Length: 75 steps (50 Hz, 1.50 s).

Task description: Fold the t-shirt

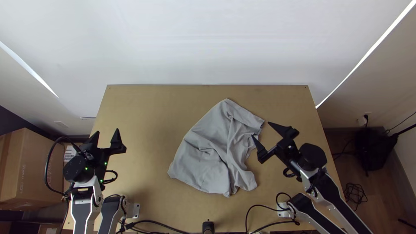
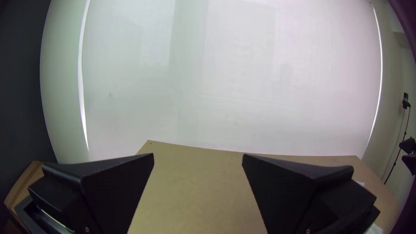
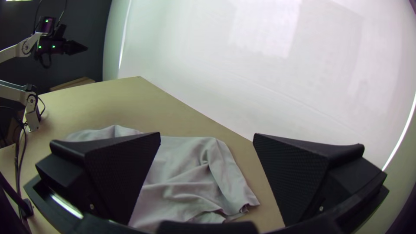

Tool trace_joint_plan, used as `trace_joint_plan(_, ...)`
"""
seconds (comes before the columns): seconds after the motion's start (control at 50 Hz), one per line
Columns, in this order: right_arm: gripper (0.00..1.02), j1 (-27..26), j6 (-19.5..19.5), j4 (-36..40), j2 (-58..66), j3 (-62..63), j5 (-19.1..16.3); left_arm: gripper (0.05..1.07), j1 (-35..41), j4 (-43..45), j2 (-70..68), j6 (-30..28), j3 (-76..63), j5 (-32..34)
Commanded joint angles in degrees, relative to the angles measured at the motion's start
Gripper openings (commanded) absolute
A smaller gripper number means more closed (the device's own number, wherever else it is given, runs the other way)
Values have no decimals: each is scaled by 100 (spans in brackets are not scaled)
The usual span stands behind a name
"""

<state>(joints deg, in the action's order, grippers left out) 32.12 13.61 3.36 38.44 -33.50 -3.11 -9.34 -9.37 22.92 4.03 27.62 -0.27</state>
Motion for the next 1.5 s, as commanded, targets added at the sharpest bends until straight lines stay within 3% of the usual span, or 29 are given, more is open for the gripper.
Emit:
trace_joint_plan(0.0,98,471,177,95,454,-465,-31,103,-147,-268,415,-87,499,-52)
trace_joint_plan(0.18,99,1754,169,561,1008,-852,-40,103,-472,-1138,1083,-78,1317,-52)
trace_joint_plan(0.28,99,2360,-148,1080,1386,-1063,-66,103,-709,-1287,1092,-87,1492,-87)
trace_joint_plan(0.4,99,2677,-666,1712,2054,-1309,-515,103,-1078,-1480,1083,-122,1659,-96)
trace_joint_plan(0.58,98,2879,-1097,2811,3381,-1687,-1174,103,-1228,-1911,1013,-113,1791,-87)
trace_joint_plan(0.86,98,3477,-1202,2310,3785,-1590,-1200,103,-1228,-2359,969,115,1756,-78)
trace_joint_plan(1.1,98,3898,-1501,1748,4348,-1678,-1244,103,-1105,-2641,951,722,1835,1)
trace_joint_plan(1.48,98,4030,-1615,1185,5315,-1915,-1244,103,-955,-2711,908,985,1615,142)
